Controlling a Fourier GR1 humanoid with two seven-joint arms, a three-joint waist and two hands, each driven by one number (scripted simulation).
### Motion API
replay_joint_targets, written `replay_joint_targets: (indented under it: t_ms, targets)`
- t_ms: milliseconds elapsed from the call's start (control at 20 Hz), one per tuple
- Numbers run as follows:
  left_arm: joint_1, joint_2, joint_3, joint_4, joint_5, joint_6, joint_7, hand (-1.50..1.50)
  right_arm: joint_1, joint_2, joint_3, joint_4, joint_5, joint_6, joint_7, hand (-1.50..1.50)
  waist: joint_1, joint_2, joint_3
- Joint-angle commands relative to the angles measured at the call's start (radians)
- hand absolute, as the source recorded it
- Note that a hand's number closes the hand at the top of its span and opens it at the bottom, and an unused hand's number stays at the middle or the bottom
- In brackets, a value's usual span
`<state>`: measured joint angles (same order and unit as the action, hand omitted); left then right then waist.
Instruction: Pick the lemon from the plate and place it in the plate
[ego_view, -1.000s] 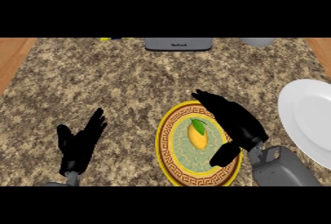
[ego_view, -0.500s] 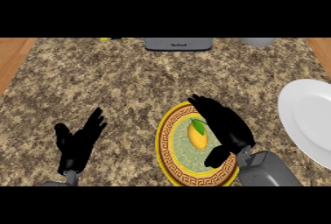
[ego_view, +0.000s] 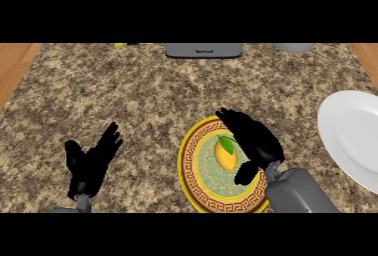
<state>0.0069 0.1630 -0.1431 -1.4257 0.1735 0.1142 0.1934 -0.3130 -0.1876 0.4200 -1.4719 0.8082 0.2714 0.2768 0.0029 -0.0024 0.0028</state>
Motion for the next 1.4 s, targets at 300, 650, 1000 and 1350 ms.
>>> replay_joint_targets:
  t_ms: [300, 650, 1000, 1350]
  targets:
    - [0.016, -0.018, 0.016, 0.000, -0.023, -0.029, -0.010, 0.00, -0.054, 0.076, 0.077, 0.181, 0.153, -0.008, -0.076, 1.50, 0.004, 0.003, -0.003]
    - [0.018, -0.054, 0.019, -0.039, -0.047, -0.010, 0.046, 0.00, -0.031, 0.051, 0.015, 0.225, 0.243, -0.109, -0.190, 1.50, 0.000, 0.002, -0.003]
    - [0.039, -0.022, 0.060, -0.023, -0.043, -0.006, 0.022, 0.00, 0.431, 0.065, 0.074, -0.145, 0.280, -0.184, 0.115, 1.50, -0.070, -0.016, -0.004]
    - [0.019, -0.017, 0.066, -0.023, -0.038, -0.019, 0.032, 0.00, 0.601, 0.077, 0.165, -0.516, 0.422, -0.520, 0.102, 1.50, -0.048, -0.011, -0.003]
